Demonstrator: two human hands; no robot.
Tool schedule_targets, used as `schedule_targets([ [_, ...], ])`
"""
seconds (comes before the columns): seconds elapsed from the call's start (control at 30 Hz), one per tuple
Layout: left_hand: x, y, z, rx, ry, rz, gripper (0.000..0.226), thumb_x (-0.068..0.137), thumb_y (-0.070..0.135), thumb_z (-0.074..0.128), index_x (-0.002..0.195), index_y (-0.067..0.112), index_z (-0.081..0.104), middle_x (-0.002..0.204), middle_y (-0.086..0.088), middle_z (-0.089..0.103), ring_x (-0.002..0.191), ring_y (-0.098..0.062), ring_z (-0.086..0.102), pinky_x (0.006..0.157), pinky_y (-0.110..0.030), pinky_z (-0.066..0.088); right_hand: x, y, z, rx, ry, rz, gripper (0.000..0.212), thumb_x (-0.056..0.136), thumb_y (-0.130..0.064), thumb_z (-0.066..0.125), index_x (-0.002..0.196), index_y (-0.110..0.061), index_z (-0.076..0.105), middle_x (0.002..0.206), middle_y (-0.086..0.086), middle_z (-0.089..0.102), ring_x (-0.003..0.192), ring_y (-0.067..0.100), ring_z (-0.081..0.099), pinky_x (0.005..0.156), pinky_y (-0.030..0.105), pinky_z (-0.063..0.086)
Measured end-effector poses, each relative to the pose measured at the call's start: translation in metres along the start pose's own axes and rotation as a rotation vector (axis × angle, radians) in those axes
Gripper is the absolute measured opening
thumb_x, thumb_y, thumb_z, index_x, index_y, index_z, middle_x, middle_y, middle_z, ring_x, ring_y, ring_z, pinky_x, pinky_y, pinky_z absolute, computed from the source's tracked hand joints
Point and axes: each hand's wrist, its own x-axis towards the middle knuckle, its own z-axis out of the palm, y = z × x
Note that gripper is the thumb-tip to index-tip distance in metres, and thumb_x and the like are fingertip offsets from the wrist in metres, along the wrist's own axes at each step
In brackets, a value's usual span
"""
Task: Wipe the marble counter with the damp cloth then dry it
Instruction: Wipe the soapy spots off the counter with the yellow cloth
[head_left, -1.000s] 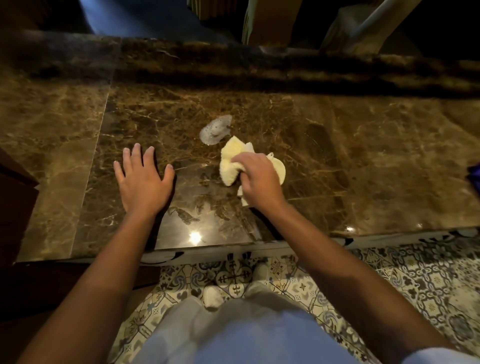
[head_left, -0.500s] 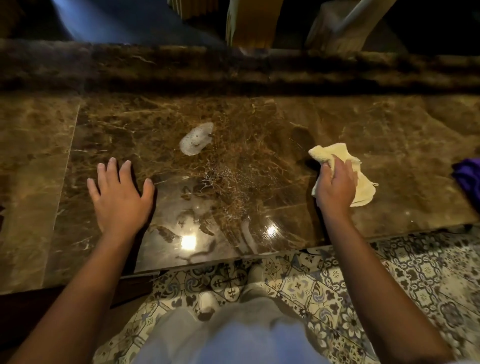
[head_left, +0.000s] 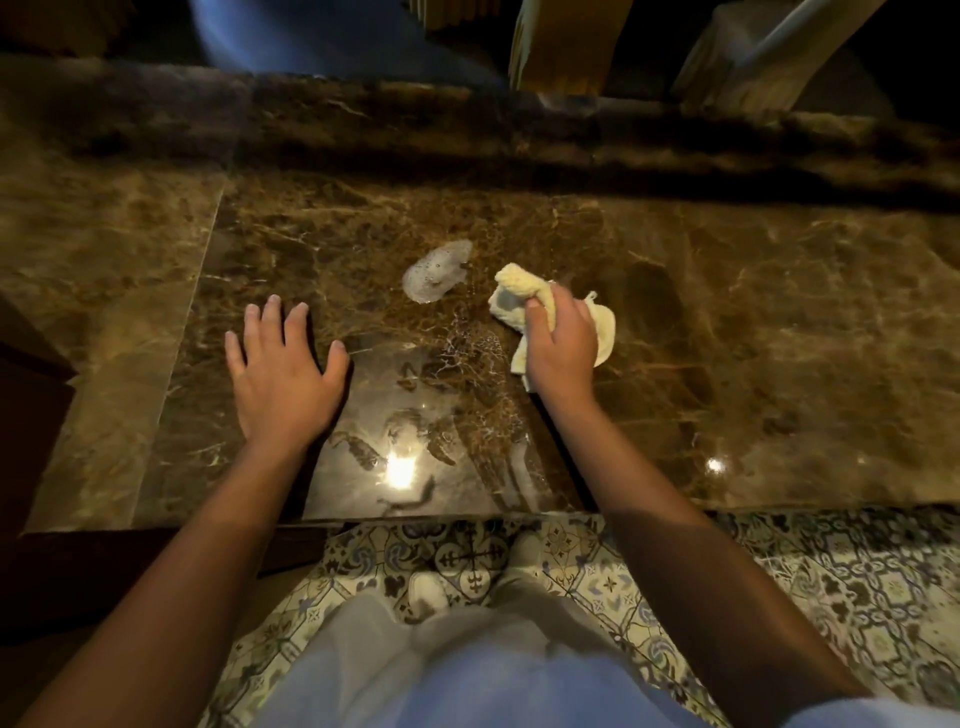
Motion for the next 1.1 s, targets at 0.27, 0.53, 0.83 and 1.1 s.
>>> schedule_targets([
  [0.27,0.001,-0.001,-0.003,-0.026,-0.018,-0.001,0.065,0.102,0.048,0.047,0.155,0.012,0.040,0.168,-0.016,0.029,0.159,-0.032,0.015,0.127,-0.055,0.007,-0.040,-0.011,-0.035,-0.021,-0.140,-0.150,0.027,0.103,-0.036,0.050,0.116,-0.021,0.069,0.089,-0.006,0.072,0.077,0.013,0.066,0.063,0.033,0.050],
  [0.53,0.001,-0.001,-0.001,-0.030,-0.020,-0.004,0.065,0.101,0.048,0.048,0.154,0.011,0.041,0.168,-0.017,0.030,0.158,-0.034,0.016,0.127,-0.055,0.008,0.011,0.046,-0.163,0.007,0.288,0.106,0.022,0.101,-0.052,0.045,0.114,-0.044,0.062,0.090,-0.023,0.069,0.079,-0.004,0.068,0.061,0.025,0.058],
  [0.83,0.000,0.001,-0.004,-0.023,-0.022,-0.011,0.064,0.102,0.044,0.050,0.154,0.009,0.041,0.167,-0.018,0.030,0.158,-0.035,0.017,0.126,-0.057,0.009,0.009,0.082,-0.122,-0.500,0.121,0.070,0.036,0.106,-0.034,0.045,0.122,-0.010,0.065,0.122,0.019,0.066,0.109,0.041,0.056,0.087,0.044,0.043],
  [1.1,-0.001,0.003,-0.010,-0.033,-0.040,-0.017,0.065,0.102,0.046,0.047,0.156,0.011,0.038,0.169,-0.016,0.026,0.159,-0.032,0.013,0.128,-0.055,0.006,-0.053,0.010,-0.033,-0.406,0.007,-0.138,0.028,0.103,-0.030,0.051,0.116,-0.011,0.067,0.110,0.010,0.066,0.102,0.030,0.056,0.092,0.045,0.046],
])
